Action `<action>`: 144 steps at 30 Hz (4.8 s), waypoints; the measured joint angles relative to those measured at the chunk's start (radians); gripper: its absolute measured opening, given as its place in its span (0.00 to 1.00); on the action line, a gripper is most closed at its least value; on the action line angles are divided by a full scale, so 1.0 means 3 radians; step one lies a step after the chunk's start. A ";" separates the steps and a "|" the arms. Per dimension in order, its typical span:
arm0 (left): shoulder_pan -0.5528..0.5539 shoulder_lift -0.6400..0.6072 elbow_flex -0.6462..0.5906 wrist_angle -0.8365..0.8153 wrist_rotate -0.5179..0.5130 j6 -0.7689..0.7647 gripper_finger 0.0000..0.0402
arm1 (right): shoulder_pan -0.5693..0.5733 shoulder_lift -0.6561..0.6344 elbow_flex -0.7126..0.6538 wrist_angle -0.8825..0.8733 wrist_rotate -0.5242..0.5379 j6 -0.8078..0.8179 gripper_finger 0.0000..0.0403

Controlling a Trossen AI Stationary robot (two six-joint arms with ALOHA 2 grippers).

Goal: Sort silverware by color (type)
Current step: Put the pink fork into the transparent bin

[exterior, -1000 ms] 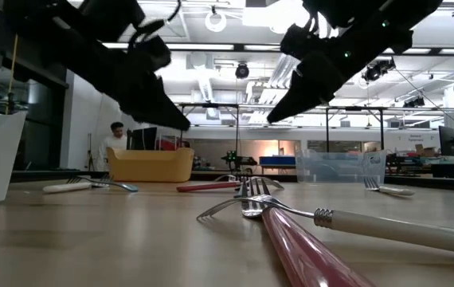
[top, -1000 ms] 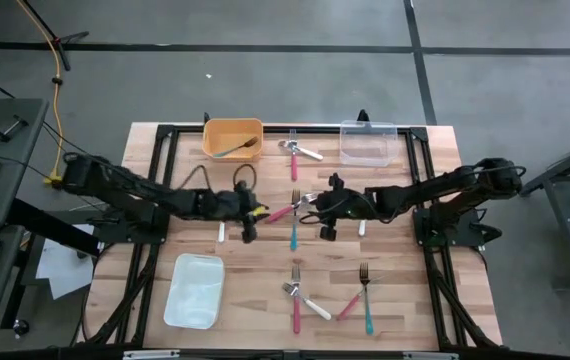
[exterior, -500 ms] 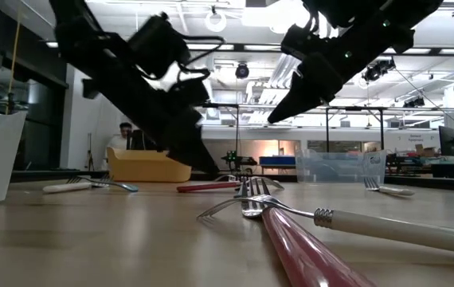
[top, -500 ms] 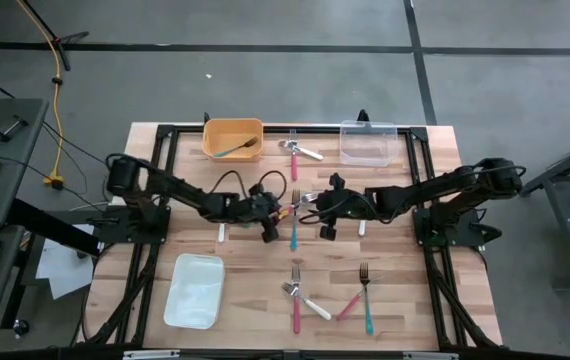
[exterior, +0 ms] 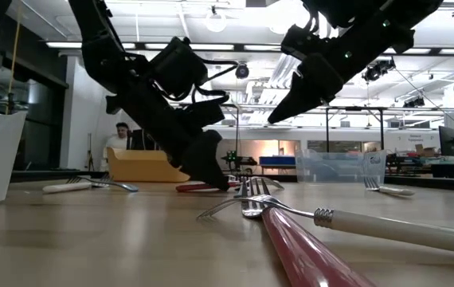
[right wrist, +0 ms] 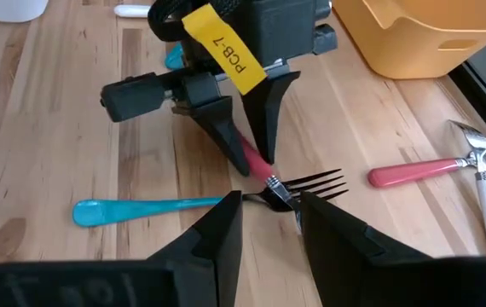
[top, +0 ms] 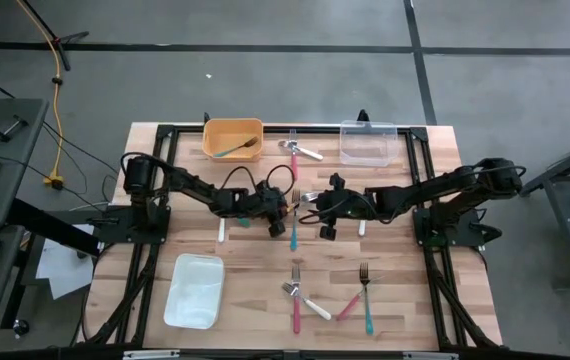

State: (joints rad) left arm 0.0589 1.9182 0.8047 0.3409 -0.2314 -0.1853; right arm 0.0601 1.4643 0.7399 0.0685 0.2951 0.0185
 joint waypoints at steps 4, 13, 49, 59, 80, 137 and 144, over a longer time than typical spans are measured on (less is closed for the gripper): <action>-0.0001 -0.0001 0.0001 -0.0029 0.0003 0.0015 0.12 | 0.0000 0.0000 0.0000 0.0004 -0.0001 0.0001 0.28; 0.0033 -0.0112 -0.0015 -0.0139 0.0041 0.0099 0.12 | 0.0000 0.0000 -0.0001 0.0004 -0.0003 0.0000 0.28; -0.0201 -0.1198 -0.1125 0.2781 0.0497 0.0064 0.12 | 0.0022 0.0120 -0.0393 0.2873 -0.0259 0.0288 0.47; -0.0251 -0.1197 -0.1113 0.2774 0.0511 0.0077 0.12 | 0.0022 0.0120 -0.0157 0.2633 -0.0210 0.0227 0.47; -0.0249 -0.1198 -0.1111 0.2788 0.0493 0.0008 0.23 | -0.0009 0.0093 -0.0156 0.2609 -0.0348 0.0070 0.04; -0.0266 -0.1198 -0.1111 0.2319 0.0152 0.0283 0.34 | -0.1644 0.0843 0.0487 -0.1484 0.0082 0.1368 0.33; -0.0266 -0.1198 -0.1111 0.2315 0.0153 0.0283 0.34 | -0.1642 0.0928 0.0488 -0.1407 0.0001 0.1344 0.29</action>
State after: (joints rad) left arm -0.0208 1.5589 0.4713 1.0355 -0.1856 -0.1005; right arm -0.4324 1.7426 0.8861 -0.3535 0.2953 0.4216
